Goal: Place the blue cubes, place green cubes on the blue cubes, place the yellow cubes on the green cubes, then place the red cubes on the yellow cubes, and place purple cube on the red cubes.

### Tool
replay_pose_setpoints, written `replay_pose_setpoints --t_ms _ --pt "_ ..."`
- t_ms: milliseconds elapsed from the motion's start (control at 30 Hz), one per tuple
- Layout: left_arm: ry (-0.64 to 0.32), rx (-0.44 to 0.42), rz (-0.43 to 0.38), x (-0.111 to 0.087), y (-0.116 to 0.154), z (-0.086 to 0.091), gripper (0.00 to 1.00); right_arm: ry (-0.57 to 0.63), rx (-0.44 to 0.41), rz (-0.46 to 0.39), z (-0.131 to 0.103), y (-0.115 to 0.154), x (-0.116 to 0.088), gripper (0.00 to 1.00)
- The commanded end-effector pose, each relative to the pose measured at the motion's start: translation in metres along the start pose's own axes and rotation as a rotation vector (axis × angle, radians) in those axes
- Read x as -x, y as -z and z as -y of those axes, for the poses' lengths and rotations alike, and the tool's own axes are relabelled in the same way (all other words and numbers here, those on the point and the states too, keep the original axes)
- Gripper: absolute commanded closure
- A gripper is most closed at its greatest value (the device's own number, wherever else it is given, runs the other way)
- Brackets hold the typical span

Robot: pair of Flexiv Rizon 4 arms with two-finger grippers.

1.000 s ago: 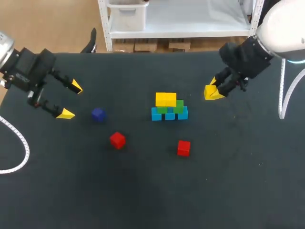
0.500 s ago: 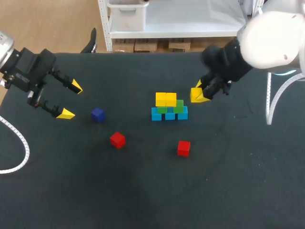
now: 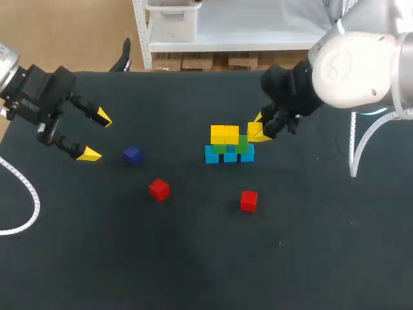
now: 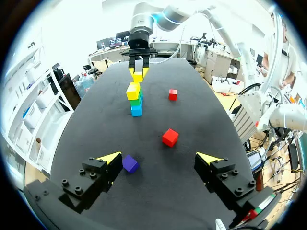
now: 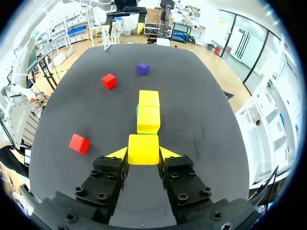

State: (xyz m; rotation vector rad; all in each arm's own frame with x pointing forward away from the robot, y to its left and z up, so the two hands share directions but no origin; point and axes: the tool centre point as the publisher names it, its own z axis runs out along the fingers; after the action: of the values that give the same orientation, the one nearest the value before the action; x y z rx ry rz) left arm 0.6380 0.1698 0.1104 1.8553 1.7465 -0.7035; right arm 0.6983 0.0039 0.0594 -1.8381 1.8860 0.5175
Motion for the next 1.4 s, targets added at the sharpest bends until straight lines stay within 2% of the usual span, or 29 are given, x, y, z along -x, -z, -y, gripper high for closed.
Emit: replay_pose_setpoints --t_ms 33,1400 --pt "-0.004 0.0 0.003 -0.001 0.0 0.0 0.0 -0.003 -0.008 -0.003 0.0 -0.004 0.001 1.0" --pt "-0.004 0.0 0.003 -0.001 0.0 0.0 0.0 -0.008 -0.019 -0.022 0.004 -0.015 0.007 1.0"
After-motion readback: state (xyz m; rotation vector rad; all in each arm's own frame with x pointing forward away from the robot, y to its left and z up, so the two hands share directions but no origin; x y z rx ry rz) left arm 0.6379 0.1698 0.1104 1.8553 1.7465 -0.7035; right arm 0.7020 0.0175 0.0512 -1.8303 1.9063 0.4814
